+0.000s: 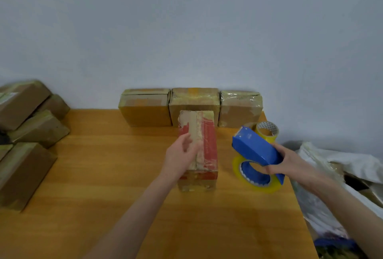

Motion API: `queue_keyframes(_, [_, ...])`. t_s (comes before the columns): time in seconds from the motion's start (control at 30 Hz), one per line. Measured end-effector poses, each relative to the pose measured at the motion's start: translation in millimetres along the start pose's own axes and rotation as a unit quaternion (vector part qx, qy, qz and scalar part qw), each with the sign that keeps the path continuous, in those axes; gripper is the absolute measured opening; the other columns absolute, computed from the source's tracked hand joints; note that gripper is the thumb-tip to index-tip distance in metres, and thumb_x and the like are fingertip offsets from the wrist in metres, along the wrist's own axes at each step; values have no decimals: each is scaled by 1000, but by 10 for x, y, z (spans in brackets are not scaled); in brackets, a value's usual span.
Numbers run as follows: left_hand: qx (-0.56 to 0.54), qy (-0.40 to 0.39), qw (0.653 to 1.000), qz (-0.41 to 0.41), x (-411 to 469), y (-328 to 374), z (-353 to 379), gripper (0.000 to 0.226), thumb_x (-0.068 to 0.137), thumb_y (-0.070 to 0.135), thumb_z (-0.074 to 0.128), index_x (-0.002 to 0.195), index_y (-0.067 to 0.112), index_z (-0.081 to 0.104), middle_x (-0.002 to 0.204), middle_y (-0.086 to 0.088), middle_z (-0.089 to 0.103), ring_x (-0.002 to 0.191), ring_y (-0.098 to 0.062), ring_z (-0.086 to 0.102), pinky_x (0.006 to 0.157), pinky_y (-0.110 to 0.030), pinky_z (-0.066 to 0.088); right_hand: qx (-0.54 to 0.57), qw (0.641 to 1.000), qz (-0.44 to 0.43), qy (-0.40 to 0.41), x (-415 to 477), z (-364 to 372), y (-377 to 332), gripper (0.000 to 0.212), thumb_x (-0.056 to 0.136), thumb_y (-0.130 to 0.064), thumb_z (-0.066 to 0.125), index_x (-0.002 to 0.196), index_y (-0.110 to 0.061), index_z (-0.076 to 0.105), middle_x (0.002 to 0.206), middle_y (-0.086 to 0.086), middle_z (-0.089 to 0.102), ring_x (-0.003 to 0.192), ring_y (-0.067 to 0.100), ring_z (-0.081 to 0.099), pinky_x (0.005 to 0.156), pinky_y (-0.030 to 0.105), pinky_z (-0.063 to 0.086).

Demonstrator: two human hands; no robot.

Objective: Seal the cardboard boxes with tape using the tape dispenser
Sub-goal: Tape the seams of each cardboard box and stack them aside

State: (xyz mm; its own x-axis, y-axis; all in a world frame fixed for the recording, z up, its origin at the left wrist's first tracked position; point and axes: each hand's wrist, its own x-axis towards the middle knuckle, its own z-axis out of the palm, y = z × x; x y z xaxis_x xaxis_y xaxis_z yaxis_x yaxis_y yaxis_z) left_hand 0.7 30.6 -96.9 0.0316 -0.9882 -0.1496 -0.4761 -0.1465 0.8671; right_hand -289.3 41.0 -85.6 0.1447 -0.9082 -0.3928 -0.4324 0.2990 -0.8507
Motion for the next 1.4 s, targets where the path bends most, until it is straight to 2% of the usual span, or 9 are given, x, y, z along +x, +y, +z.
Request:
queue_keyframes(0.13, [-229, -117, 956, -139, -75, 324, 23, 81, 70, 71, 48, 122, 11, 58, 111, -3, 68, 96, -17, 67, 81, -33, 58, -26, 994, -92, -53, -181, -86, -363, 72, 53, -21, 82, 119, -32, 56, 108, -6, 64, 95, 10, 66, 76, 35, 58])
queue_keyframes(0.33, [-245, -159, 948, -123, -162, 450, -71, 57, 79, 61, 59, 102, 9, 67, 92, -6, 69, 82, -17, 65, 73, -27, 56, -56, 983, -141, -100, -236, 10, -605, 76, 53, -21, 82, 123, -28, 54, 102, -19, 63, 95, 9, 66, 75, 33, 58])
queue_keyframes(0.5, [-251, -95, 958, -99, -190, 351, -173, 14, 87, 24, 68, 82, 11, 68, 68, 3, 66, 62, -8, 58, 56, -19, 48, -129, 973, -157, -107, -151, 65, -662, 80, 48, -38, 84, 122, -37, 53, 107, -19, 60, 96, 7, 64, 75, 36, 58])
queue_keyframes(0.67, [-163, -34, 982, -89, -212, 243, -157, 17, 91, 24, 64, 77, 14, 64, 66, 5, 62, 59, -3, 55, 52, -15, 45, -227, 947, -196, -113, -131, 163, -772, 80, 51, -51, 86, 120, -50, 46, 106, -41, 51, 98, -8, 58, 73, 11, 49])
queue_keyframes(0.77, [-172, -26, 980, -100, -222, 150, -192, 18, 91, 23, 64, 77, 13, 61, 65, 5, 61, 61, -6, 52, 51, -16, 42, -278, 928, -229, -95, -134, 205, -859, 70, 65, -38, 88, 114, -57, 43, 108, -47, 46, 99, -16, 51, 75, 6, 45])
queue_keyframes(0.93, [-180, -25, 975, -125, -271, -24, -351, 20, 89, 23, 67, 72, 14, 61, 70, 1, 64, 64, -9, 54, 49, -17, 43, -322, 908, -250, -102, -103, 221, -805, 66, 69, -37, 85, 112, -61, 40, 111, -46, 44, 100, -14, 50, 77, 13, 47])
queue_keyframes(1.07, [-162, 62, 973, -154, -279, -417, -734, 24, 89, 23, 67, 69, 12, 60, 57, 6, 53, 60, -10, 47, 48, -20, 42, -358, 907, -205, -89, -130, 16, -598, 65, 71, -35, 83, 107, -63, 36, 98, -36, 57, 98, -20, 49, 75, 13, 47])
queue_keyframes(1.23, [-132, 82, 974, -167, -274, -597, -683, 25, 90, 21, 67, 68, 12, 60, 63, 2, 55, 61, -11, 46, 47, -20, 43, -391, 904, -148, -93, -66, -76, -393, 69, 70, -39, 82, 110, -63, 31, 104, -35, 51, 93, -1, 57, 83, 28, 51])
queue_keyframes(1.4, [-122, 84, 976, -162, -243, -643, -614, 23, 89, 24, 68, 71, 10, 63, 64, 2, 56, 61, -11, 45, 49, -22, 43, -388, 909, -127, -84, -8, -127, -290, 74, 71, -36, 82, 119, -58, 31, 105, -32, 49, 94, 3, 57, 85, 34, 52])
